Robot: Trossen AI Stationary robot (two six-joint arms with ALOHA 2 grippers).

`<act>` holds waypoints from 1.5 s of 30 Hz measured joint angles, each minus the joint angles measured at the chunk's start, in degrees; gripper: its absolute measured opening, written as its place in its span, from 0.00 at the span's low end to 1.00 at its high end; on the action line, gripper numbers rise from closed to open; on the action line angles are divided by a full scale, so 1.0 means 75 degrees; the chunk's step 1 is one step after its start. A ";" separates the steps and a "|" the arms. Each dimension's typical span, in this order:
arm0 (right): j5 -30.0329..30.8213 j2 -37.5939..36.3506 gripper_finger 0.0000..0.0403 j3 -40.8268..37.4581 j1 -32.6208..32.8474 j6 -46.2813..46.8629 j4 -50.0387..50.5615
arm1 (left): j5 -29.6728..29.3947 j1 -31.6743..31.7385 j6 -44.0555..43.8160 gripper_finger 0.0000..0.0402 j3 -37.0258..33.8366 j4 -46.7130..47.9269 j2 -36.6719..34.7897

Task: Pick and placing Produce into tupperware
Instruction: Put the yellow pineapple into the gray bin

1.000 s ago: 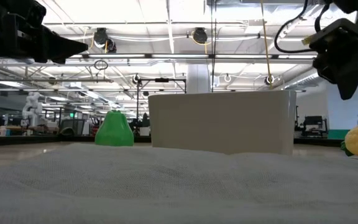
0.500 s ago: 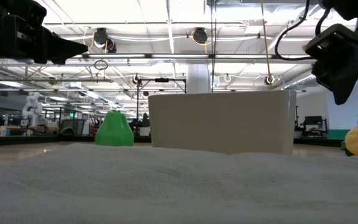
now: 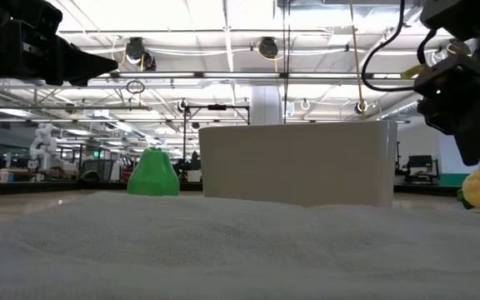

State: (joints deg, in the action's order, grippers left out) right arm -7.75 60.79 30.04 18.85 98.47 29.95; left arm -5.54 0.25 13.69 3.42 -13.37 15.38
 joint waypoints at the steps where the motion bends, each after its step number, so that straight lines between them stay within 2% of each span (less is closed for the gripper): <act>1: -0.0011 0.0072 0.80 0.0000 0.0000 -0.0005 -0.0016 | 0.0000 0.0000 0.0000 0.06 0.0000 0.0000 0.0000; 16: -0.0186 0.0887 0.79 0.0000 0.0000 -0.0494 -0.0483 | 0.0000 -0.0001 -0.0038 0.06 0.0000 0.0029 -0.0001; 20: -0.0186 0.0887 0.72 0.0000 0.0000 -0.0654 -0.0486 | 0.0000 -0.0003 -0.0044 0.06 0.0000 0.0047 -0.0002; 32: -0.0192 0.0887 0.46 0.0000 0.0000 -0.1137 -0.0613 | 0.0003 -0.0002 -0.0172 0.06 0.0000 0.0044 -0.0001; 39: -0.0298 0.0835 0.42 0.0003 -0.0017 -0.1519 -0.0654 | 0.0005 -0.0001 -0.0252 0.06 0.0000 0.0038 0.0000; 45: -0.0396 0.0281 0.42 0.0003 -0.0194 -0.1742 -0.0653 | 0.0003 -0.0003 -0.0259 0.06 0.0000 -0.0014 -0.0003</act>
State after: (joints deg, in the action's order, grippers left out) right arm -10.72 62.89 30.06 17.40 85.41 25.05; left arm -5.52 0.23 11.75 3.42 -13.47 15.36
